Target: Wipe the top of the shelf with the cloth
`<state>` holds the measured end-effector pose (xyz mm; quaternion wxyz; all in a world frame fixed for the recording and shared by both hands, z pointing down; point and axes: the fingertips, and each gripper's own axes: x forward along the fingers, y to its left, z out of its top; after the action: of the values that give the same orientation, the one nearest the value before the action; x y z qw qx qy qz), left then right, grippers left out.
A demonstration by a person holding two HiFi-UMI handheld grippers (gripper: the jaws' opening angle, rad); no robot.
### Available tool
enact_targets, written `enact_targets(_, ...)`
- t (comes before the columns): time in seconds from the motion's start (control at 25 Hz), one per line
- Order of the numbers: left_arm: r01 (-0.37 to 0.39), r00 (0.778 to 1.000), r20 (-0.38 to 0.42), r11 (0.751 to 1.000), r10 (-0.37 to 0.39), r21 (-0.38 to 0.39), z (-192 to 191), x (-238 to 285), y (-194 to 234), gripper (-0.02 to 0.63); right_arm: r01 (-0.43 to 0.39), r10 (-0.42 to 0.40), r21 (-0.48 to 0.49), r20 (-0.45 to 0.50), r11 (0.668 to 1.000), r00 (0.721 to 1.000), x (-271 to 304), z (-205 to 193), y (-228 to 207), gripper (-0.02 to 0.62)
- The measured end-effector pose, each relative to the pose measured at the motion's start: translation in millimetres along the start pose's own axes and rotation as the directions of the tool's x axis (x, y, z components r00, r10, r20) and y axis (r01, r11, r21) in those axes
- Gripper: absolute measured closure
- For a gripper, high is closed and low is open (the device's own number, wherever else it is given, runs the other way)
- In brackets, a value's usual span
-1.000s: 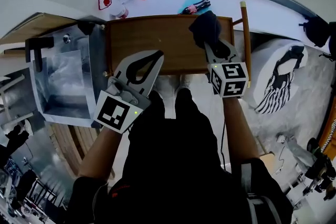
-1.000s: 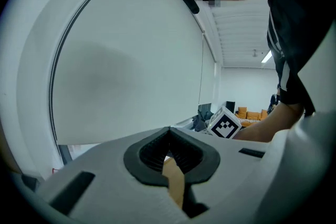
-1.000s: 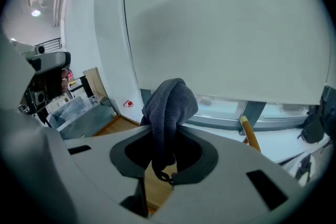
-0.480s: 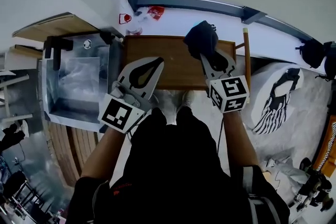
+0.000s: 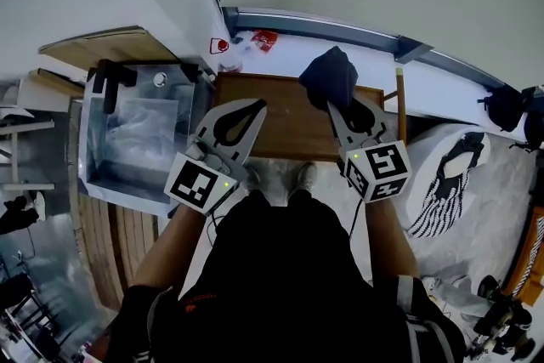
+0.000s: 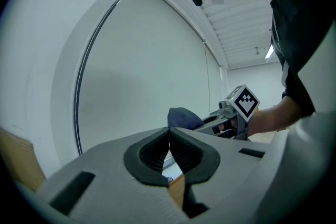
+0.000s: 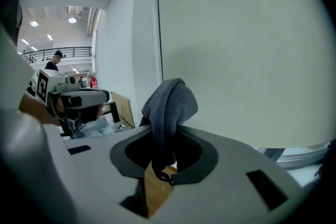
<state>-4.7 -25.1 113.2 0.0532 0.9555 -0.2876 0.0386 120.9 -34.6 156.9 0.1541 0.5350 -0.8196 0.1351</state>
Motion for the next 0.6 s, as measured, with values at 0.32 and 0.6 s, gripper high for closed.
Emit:
enact_targets(0.32,-0.019,1.0,0.016,1.0,0.019,0.019,12,-13,9,0.587,-0.046,0.046,-0.005,0.045,0.999,0.998,-9,26,19,0.518)
enact_targets(0.6,-0.032,0.999,0.031,0.999,0.031,0.025,17,-25,15,0.588,-0.061,0.062,-0.023,0.075,0.998,0.995,-14,45,34,0.518)
